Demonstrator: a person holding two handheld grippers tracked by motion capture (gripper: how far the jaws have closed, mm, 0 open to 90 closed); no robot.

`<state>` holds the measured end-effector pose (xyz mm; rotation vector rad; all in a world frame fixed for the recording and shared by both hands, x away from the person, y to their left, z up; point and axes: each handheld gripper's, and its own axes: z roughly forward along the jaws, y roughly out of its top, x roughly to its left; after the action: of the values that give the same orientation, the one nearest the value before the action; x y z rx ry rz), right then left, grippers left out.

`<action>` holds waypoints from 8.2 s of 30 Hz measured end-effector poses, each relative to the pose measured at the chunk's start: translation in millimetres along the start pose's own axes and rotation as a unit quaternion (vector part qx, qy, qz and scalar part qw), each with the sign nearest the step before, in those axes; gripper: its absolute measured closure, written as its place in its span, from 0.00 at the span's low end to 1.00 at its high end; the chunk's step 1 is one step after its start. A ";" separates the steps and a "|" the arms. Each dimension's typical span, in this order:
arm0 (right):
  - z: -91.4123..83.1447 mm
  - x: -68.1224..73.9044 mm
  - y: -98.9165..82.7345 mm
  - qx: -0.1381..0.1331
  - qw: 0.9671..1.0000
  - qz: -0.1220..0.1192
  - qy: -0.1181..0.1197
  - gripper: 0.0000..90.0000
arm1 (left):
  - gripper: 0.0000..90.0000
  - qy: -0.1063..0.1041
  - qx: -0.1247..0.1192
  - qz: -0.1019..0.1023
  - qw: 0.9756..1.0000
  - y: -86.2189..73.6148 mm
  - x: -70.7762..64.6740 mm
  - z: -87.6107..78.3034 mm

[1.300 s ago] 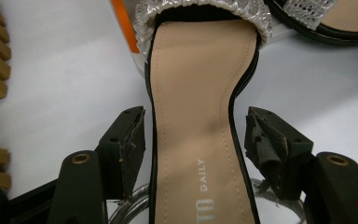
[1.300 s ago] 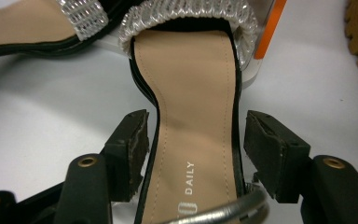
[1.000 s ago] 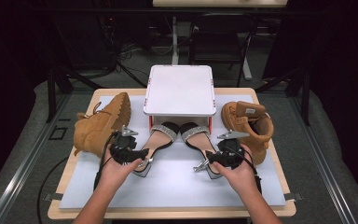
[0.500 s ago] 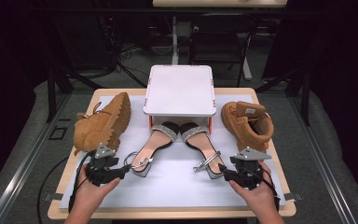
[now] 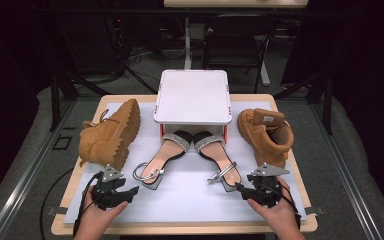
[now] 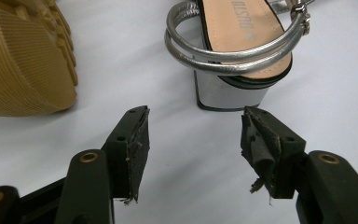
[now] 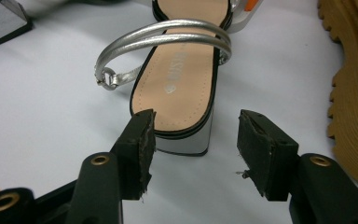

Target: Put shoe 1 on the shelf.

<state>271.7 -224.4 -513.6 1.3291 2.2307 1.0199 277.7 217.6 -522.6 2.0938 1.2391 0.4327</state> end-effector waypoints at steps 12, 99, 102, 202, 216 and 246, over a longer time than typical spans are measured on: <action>7.7 2.5 -4.3 0.011 1.000 -0.007 0.007 0.50 | 0.47 -0.005 0.009 0.007 1.000 -2.6 -1.0 9.4; 49.8 39.9 6.0 0.050 0.999 0.002 0.017 0.47 | 0.43 -0.041 0.025 0.044 0.998 33.1 -61.7 58.8; 50.1 41.2 5.5 0.049 0.999 0.002 0.022 0.48 | 0.43 -0.045 0.022 0.045 0.998 34.2 -64.3 60.4; 89.6 38.1 46.8 0.022 0.999 0.022 0.016 0.39 | 0.36 -0.096 0.044 0.023 0.994 98.7 -46.6 98.8; 111.6 24.5 67.1 0.024 0.999 0.021 0.009 0.39 | 0.36 -0.084 0.034 0.019 0.996 119.1 -38.5 115.7; 113.5 18.3 70.1 0.011 1.000 0.021 -0.002 0.45 | 0.42 -0.065 0.009 0.015 0.998 111.1 -36.1 115.7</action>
<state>375.1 -141.8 -538.4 1.3915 2.2263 1.0082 398.6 106.3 -529.3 2.1234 1.1419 0.2944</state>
